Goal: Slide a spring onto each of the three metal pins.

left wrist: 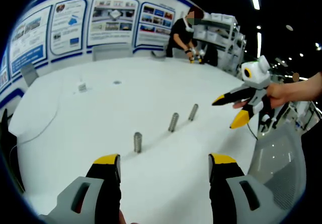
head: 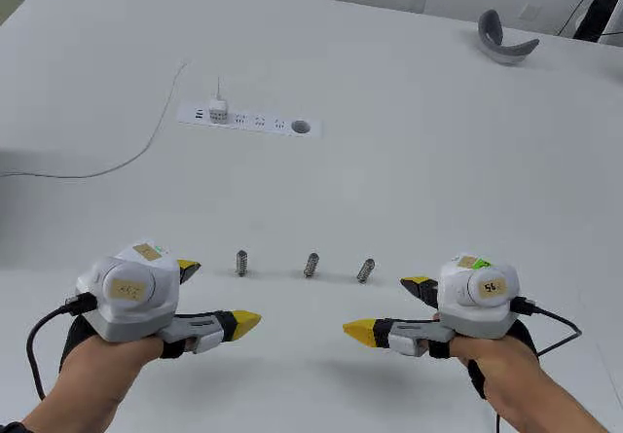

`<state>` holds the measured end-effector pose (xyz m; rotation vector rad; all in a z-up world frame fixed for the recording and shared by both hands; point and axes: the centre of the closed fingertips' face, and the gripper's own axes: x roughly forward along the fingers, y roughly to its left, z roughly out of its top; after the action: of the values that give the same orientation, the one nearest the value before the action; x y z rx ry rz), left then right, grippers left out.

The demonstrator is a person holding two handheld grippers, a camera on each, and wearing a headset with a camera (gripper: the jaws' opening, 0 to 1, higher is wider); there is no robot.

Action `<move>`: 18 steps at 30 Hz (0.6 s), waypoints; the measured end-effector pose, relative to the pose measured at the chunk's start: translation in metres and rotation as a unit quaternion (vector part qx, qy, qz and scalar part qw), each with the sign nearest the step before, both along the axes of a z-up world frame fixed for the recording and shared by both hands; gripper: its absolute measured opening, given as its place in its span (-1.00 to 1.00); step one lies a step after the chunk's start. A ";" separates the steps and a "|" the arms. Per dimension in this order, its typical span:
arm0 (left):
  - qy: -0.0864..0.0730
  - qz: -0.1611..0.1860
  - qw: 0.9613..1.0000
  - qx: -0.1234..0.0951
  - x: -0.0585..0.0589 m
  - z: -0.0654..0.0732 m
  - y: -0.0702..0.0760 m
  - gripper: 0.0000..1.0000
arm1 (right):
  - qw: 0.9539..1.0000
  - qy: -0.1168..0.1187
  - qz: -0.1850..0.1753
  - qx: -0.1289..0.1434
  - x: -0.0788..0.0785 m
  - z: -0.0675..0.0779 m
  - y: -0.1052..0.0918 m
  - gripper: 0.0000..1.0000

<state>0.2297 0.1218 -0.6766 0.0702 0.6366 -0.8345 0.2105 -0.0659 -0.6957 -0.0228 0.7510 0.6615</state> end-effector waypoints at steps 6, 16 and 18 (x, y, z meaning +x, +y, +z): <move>0.000 0.001 1.000 0.001 0.001 0.000 0.001 0.46 | 1.000 0.003 0.008 -0.004 -0.003 -0.002 0.003 0.64; 0.000 0.003 1.000 0.001 0.000 0.001 0.003 0.46 | 1.000 0.006 0.016 -0.008 -0.005 -0.003 0.005 0.64; 0.000 0.003 1.000 0.001 0.000 0.001 0.003 0.46 | 1.000 0.005 0.016 -0.009 -0.005 -0.003 0.004 0.64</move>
<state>0.2300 0.1248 -0.6751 0.0703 0.6369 -0.8274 0.2051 -0.0616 -0.6982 -0.0482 0.7679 0.6854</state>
